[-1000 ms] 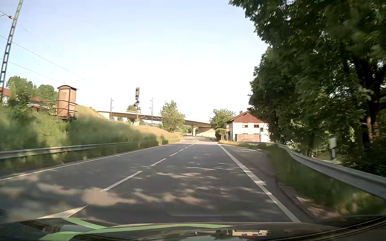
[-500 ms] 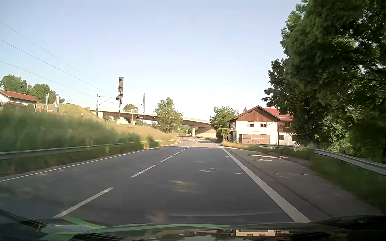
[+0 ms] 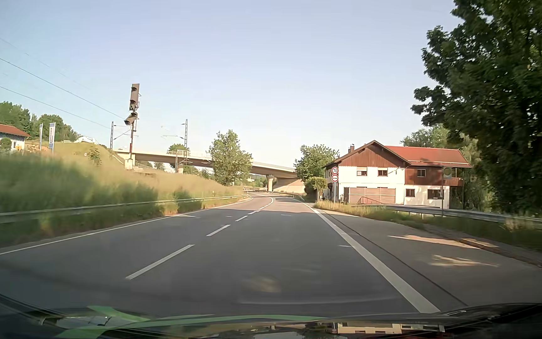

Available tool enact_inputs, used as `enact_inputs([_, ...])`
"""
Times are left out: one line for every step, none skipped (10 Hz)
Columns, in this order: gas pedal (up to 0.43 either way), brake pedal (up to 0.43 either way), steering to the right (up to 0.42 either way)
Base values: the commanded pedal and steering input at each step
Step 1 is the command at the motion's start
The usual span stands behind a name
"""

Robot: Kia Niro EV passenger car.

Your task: Follow the waypoints while adhering to traffic rules and regulations

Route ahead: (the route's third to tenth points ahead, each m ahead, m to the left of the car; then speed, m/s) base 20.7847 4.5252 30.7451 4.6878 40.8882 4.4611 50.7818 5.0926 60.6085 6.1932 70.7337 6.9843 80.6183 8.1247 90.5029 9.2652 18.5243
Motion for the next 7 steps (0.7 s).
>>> enact_inputs([0.000,0.000,0.000])
enact_inputs([0.000,0.000,-0.002])
enact_inputs([0.000,0.000,-0.002])
enact_inputs([0.000,0.000,-0.001])
enact_inputs([0.020,0.000,-0.001])
enact_inputs([0.020,0.000,-0.002])
enact_inputs([0.020,0.000,-0.002])
